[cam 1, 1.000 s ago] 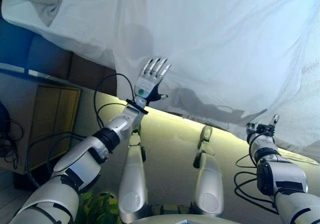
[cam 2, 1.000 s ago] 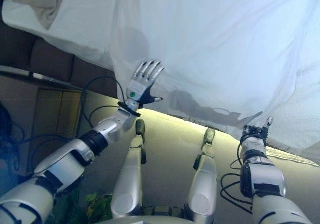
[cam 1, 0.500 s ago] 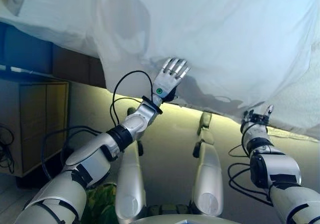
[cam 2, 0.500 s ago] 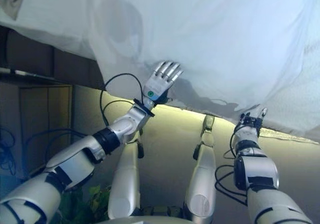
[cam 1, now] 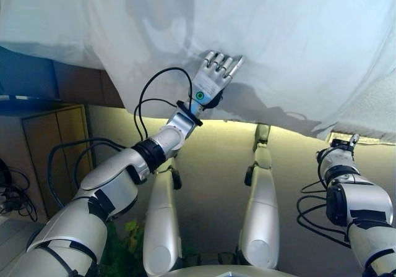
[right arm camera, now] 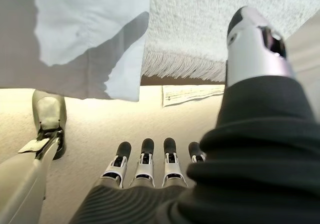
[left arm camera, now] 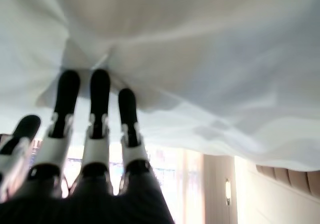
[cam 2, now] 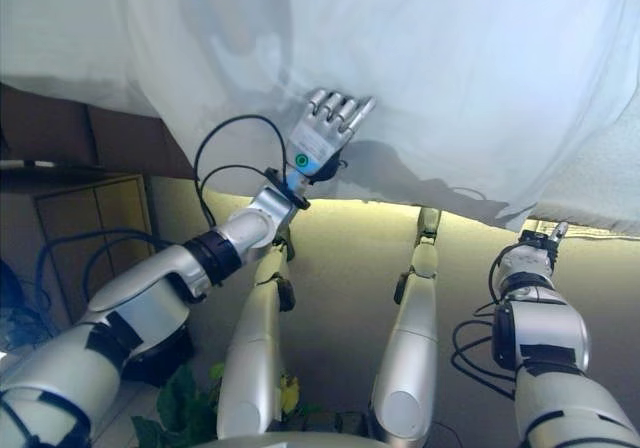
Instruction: Make the bed neatly
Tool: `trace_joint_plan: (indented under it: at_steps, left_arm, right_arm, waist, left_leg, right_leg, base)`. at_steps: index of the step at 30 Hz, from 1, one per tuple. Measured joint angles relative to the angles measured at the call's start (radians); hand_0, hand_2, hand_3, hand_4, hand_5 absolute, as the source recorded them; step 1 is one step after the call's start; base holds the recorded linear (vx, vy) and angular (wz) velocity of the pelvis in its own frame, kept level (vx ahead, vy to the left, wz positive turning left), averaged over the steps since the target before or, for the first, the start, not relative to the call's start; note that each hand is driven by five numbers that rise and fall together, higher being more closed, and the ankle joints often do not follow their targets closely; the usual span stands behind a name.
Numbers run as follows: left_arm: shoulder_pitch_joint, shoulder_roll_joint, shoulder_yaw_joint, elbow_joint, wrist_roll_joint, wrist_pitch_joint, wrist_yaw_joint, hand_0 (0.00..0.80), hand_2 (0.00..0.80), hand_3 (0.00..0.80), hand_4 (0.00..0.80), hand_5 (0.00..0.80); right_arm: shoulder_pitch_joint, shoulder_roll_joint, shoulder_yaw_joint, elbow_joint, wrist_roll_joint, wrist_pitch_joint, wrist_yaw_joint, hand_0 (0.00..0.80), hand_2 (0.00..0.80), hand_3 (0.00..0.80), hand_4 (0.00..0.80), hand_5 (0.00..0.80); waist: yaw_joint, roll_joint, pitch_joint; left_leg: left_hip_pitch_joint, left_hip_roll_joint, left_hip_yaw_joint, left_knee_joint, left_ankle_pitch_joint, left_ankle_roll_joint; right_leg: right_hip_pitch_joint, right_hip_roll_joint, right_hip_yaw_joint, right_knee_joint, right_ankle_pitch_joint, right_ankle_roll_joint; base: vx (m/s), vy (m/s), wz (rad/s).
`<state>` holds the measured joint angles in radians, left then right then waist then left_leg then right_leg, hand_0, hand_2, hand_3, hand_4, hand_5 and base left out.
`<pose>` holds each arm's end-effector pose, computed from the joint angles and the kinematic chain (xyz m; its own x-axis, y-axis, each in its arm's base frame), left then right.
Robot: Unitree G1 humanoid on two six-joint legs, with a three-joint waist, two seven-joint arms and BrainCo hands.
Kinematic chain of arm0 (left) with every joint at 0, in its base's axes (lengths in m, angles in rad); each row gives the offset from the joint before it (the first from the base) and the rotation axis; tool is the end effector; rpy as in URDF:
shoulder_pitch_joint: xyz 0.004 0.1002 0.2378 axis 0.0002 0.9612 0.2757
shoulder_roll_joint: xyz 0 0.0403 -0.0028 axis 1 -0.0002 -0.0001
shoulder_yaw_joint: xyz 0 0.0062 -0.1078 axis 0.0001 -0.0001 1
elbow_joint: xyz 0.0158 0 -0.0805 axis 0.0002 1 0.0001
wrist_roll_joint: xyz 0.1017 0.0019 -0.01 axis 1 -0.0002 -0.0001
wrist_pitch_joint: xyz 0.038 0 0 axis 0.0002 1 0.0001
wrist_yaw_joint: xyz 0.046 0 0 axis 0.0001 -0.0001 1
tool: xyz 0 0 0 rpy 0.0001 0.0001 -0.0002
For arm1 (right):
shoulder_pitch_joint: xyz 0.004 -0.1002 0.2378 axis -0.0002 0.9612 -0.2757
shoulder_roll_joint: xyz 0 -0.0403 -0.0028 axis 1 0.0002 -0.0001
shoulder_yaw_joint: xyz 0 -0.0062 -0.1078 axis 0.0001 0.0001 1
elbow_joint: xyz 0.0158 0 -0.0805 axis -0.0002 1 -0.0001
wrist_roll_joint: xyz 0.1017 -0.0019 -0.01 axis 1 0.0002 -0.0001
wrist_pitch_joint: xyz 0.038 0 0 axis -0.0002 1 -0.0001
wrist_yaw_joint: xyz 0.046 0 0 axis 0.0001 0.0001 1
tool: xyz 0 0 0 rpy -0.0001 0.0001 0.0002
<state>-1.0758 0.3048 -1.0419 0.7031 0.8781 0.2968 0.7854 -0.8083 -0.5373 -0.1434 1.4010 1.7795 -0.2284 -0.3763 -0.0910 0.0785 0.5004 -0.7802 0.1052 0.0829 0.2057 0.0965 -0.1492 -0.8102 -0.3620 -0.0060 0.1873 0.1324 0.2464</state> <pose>0.3408 0.0611 0.1358 0.5543 -0.5563 0.6191 -0.7421 0.0066 0.6703 0.2927 -0.3130 0.0593 0.4748 -0.5470 -0.6895 0.6822 -0.2662 0.6810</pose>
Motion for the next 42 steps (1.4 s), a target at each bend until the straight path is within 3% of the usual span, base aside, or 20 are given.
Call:
trace_joint_plan:
  at_steps: [6,11,12,13,14,15,33,39,42]
  left_arm:
    - [-0.035,0.001,-0.002,-0.033,-0.042,0.063,-0.018,0.000,0.000,0.000,0.000,0.000]
    - [-0.052,-0.002,-0.010,-0.041,-0.071,0.103,-0.049,0.000,0.000,0.000,0.000,0.000]
    - [-0.058,-0.002,-0.017,-0.041,-0.073,0.111,-0.059,0.110,0.110,0.110,0.110,0.110]
    - [-0.063,-0.002,-0.021,-0.041,-0.076,0.114,-0.070,0.455,0.455,0.455,0.455,0.455]
    - [-0.066,-0.002,-0.024,-0.041,-0.077,0.119,-0.080,0.718,0.718,0.718,0.718,0.718]
    - [-0.066,-0.002,-0.024,-0.041,-0.078,0.123,-0.087,0.800,0.800,0.800,0.800,0.800]
    - [-0.082,-0.010,-0.028,-0.038,-0.112,0.126,-0.107,0.800,0.800,0.800,0.800,0.800]
    - [-0.055,-0.009,-0.017,-0.005,-0.225,0.047,-0.069,0.800,0.800,0.800,0.800,0.800]
    - [0.006,-0.012,0.026,0.008,-0.268,0.001,-0.060,0.800,0.800,0.800,0.800,0.800]
  right_arm:
    - [0.010,-0.004,-0.004,0.001,0.009,0.000,0.007,0.000,0.000,0.000,0.000,0.000]
    - [0.010,-0.016,-0.005,-0.001,0.011,0.000,0.026,0.000,0.000,0.000,0.000,0.000]
    - [0.010,-0.020,-0.005,-0.001,0.011,0.000,0.032,0.000,0.000,0.000,0.000,0.000]
    - [0.009,-0.025,-0.005,-0.002,0.011,0.000,0.038,0.000,0.000,0.000,0.000,0.000]
    - [0.009,-0.027,-0.005,-0.002,0.011,0.000,0.043,0.000,0.000,0.000,0.000,0.000]
    - [0.010,-0.028,-0.005,-0.002,0.011,0.000,0.047,0.000,0.000,0.000,0.000,0.000]
    - [0.007,-0.026,-0.002,-0.009,0.010,-0.004,0.101,0.000,0.000,0.000,0.000,0.000]
    - [0.031,-0.023,-0.004,-0.007,0.010,-0.004,0.136,0.000,0.000,0.000,0.000,0.000]
    - [0.059,-0.016,-0.005,-0.006,0.011,-0.003,0.157,0.000,0.000,0.000,0.000,0.000]
  waist:
    - [-0.008,0.060,0.001]
    - [-0.009,0.073,0.001]
    - [-0.008,0.074,0.001]
    - [-0.008,0.075,0.001]
    - [-0.010,0.078,0.001]
    - [-0.012,0.081,0.000]
    - [-0.015,0.093,-0.001]
    - [-0.016,0.093,0.000]
    - [-0.030,0.092,0.000]
  left_leg:
    - [-0.003,-0.010,0.026,-0.022,0.004,0.005]
    - [-0.004,-0.014,0.040,-0.034,0.004,0.005]
    - [-0.004,-0.015,0.044,-0.037,0.004,0.005]
    - [-0.004,-0.016,0.047,-0.041,0.004,0.005]
    - [-0.005,-0.017,0.049,-0.042,0.005,0.005]
    - [-0.005,-0.018,0.049,-0.043,0.005,0.005]
    - [-0.002,-0.023,0.052,-0.039,0.005,0.006]
    - [0.033,-0.020,0.050,-0.024,0.005,0.006]
    - [0.097,-0.016,0.047,-0.025,0.004,0.006]
  right_leg:
    - [-0.037,-0.009,0.028,0.000,0.004,0.004]
    - [-0.057,-0.011,0.041,0.001,0.004,0.004]
    - [-0.063,-0.012,0.047,0.002,0.004,0.004]
    - [-0.067,-0.012,0.051,0.002,0.005,0.005]
    - [-0.070,-0.012,0.052,0.002,0.005,0.006]
    - [-0.071,-0.013,0.052,0.001,0.005,0.006]
    - [-0.077,-0.018,0.054,0.015,0.005,0.005]
    - [-0.040,-0.018,0.050,0.029,0.003,0.003]
    - [0.028,-0.017,0.035,0.034,-0.002,0.000]
  base:
    - [-0.004,0.072,-0.07]
    - [-0.005,0.036,-0.06]
    - [0.030,0.036,-0.07]
    - [0.012,0.037,-0.05]
    - [0.015,0.036,-0.03]
    - [0.000,0.000,0.00]
    - [0.009,0.000,0.00]
    - [0.025,-0.036,-0.01]
    - [0.029,-0.049,-0.01]
